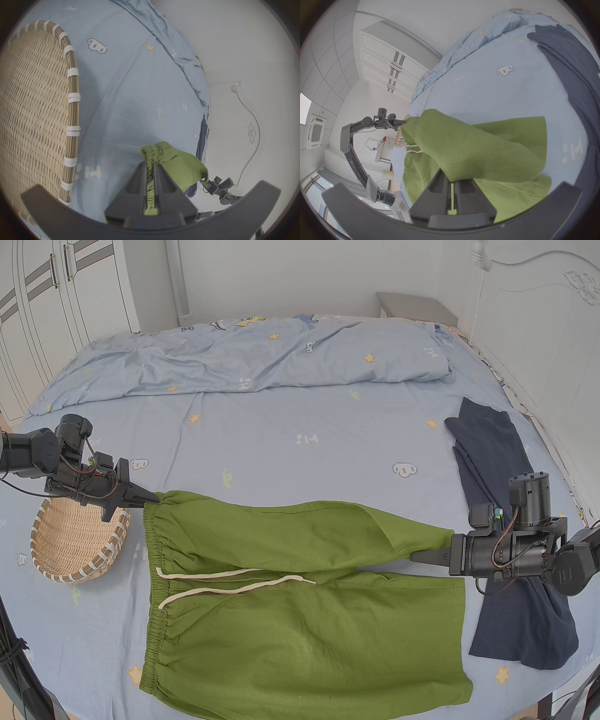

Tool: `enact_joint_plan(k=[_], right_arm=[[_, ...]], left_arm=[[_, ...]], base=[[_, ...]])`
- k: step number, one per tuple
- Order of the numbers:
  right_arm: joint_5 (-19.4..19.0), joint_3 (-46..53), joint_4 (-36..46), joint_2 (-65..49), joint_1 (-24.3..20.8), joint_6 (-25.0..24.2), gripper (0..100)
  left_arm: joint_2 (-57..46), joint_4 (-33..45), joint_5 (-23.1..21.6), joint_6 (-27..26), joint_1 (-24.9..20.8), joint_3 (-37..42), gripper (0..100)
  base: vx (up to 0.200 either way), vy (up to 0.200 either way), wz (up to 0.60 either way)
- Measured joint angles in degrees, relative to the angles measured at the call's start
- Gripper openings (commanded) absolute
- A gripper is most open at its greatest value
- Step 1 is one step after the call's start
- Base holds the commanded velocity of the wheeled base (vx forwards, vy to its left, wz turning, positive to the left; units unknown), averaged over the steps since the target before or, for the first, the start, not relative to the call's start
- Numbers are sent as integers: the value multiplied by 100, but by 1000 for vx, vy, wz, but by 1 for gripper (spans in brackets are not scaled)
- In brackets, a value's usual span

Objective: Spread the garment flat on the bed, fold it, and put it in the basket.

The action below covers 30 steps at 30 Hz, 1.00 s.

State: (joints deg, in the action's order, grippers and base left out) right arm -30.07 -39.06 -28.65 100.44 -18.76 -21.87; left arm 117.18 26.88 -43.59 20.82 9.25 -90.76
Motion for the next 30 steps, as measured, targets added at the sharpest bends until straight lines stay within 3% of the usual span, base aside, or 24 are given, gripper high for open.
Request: enact_joint_plan(k=[14, 30], right_arm=[[-6, -245, 106, -24, 219, -11, 0], [-283, -1769, 104, 706, 680, 138, 0]], left_arm=[[16, 2, 0, -7, -16, -22, 0], [40, -542, 71, -5, 4, 0, 0]], base=[[0, 0, 0], [0, 0, 0]])
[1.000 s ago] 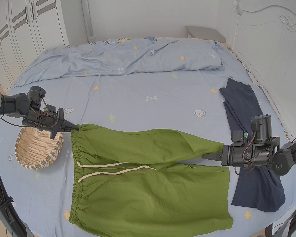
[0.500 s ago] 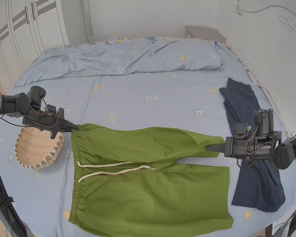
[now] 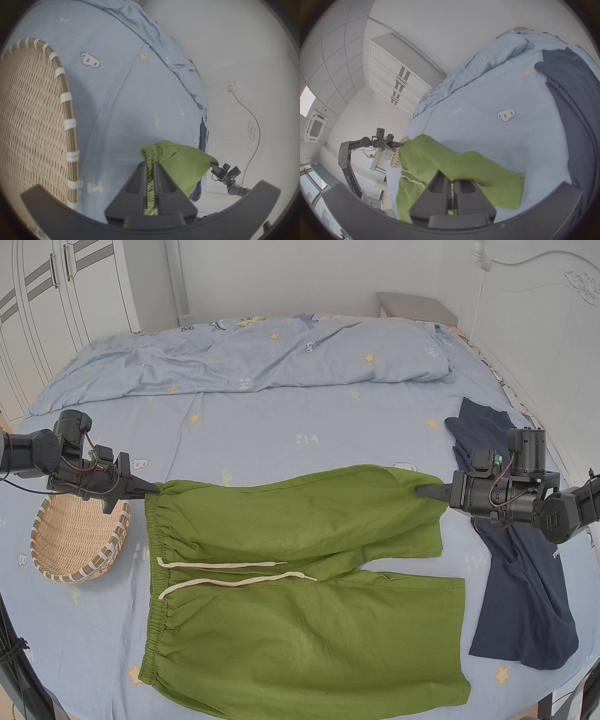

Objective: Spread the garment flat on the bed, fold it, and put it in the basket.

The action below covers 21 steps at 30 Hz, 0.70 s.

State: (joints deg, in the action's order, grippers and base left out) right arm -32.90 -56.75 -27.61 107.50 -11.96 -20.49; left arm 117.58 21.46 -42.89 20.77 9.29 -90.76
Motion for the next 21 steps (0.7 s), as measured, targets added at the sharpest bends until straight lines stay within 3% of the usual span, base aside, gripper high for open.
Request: enact_joint_plan(k=[12, 21], right_arm=[[-54, -1117, 38, 689, 278, 29, 0], [-68, -1921, 323, 1089, 339, 20, 0]], left_arm=[[157, -827, 60, -11, -15, 2, 0], [328, -1150, 627, -127, -52, 0, 0]], base=[[0, 0, 0], [0, 0, 0]])
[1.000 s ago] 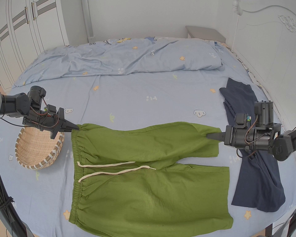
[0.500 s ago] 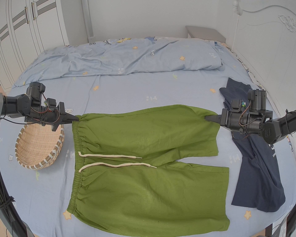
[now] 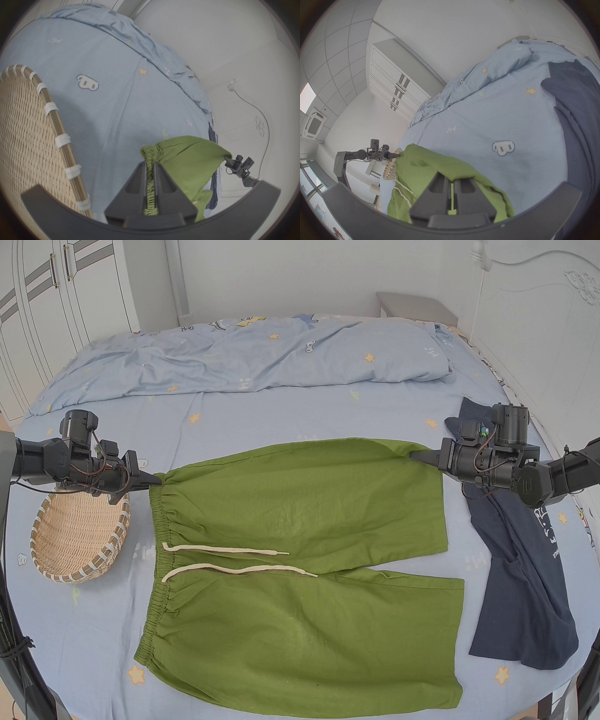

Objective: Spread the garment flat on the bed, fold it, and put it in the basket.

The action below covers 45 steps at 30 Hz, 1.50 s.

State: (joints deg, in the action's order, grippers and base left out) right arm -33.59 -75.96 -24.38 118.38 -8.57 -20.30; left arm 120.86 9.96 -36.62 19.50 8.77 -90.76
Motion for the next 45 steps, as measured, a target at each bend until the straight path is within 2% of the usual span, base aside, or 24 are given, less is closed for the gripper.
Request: enact_joint_plan(k=[5, 11, 26, 27, 39, 45], right_arm=[[1, -563, 466, 221, 23, 2, 0], [17, -800, 545, 452, 44, 0, 0], [23, -816, 479, 828, 78, 0, 0], [23, -816, 479, 839, 78, 0, 100], [23, -794, 460, 868, 67, -9, 100], [12, -555, 455, 730, 127, -9, 100]], left_arm=[[141, -260, 83, -5, -15, -33, 0], [408, -703, 129, 34, -91, -194, 0], [750, -736, 143, 39, -223, -423, 0], [756, -736, 140, 37, -227, -430, 100], [750, -747, 148, 41, -232, -441, 100], [649, -914, 507, 102, -268, -382, 100]], base=[[0, 0, 0], [0, 0, 0], [0, 0, 0], [0, 0, 0], [0, 0, 0], [0, 0, 0]])
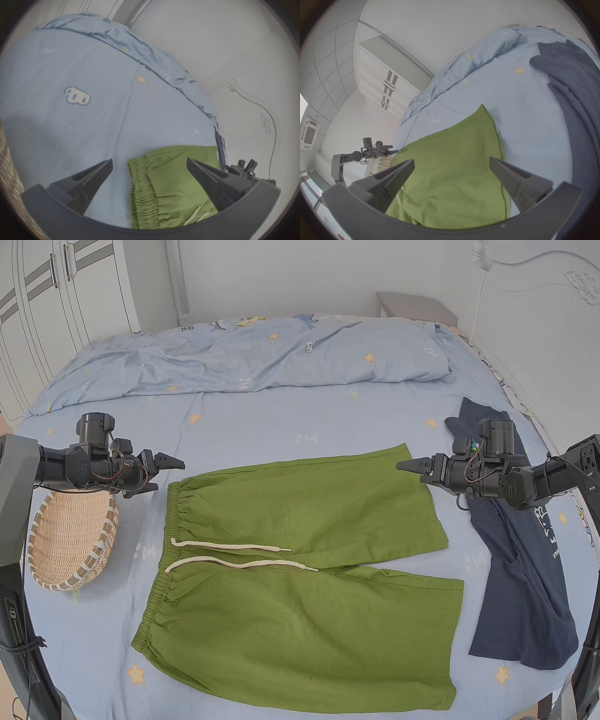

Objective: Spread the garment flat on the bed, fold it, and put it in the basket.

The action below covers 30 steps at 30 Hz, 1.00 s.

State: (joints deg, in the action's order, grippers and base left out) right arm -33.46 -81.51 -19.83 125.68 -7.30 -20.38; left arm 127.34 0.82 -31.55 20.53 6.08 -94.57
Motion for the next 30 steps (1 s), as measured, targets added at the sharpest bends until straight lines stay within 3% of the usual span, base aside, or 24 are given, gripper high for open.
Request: enact_joint_plan(k=[11, 22, 30], right_arm=[[-9, 1180, -4, -975, 188, -33, 100], [-6, 2959, 11, -2252, 306, -13, 100], [0, 4019, 11, -2999, 321, 7, 100]], left_arm=[[-736, -52, 71, 24, -88, 797, 100], [-1982, -305, -263, -187, -61, 3654, 100], [-2760, -1190, -413, -703, 13, 5903, 100]], base=[[0, 0, 0], [0, 0, 0], [0, 0, 0]])
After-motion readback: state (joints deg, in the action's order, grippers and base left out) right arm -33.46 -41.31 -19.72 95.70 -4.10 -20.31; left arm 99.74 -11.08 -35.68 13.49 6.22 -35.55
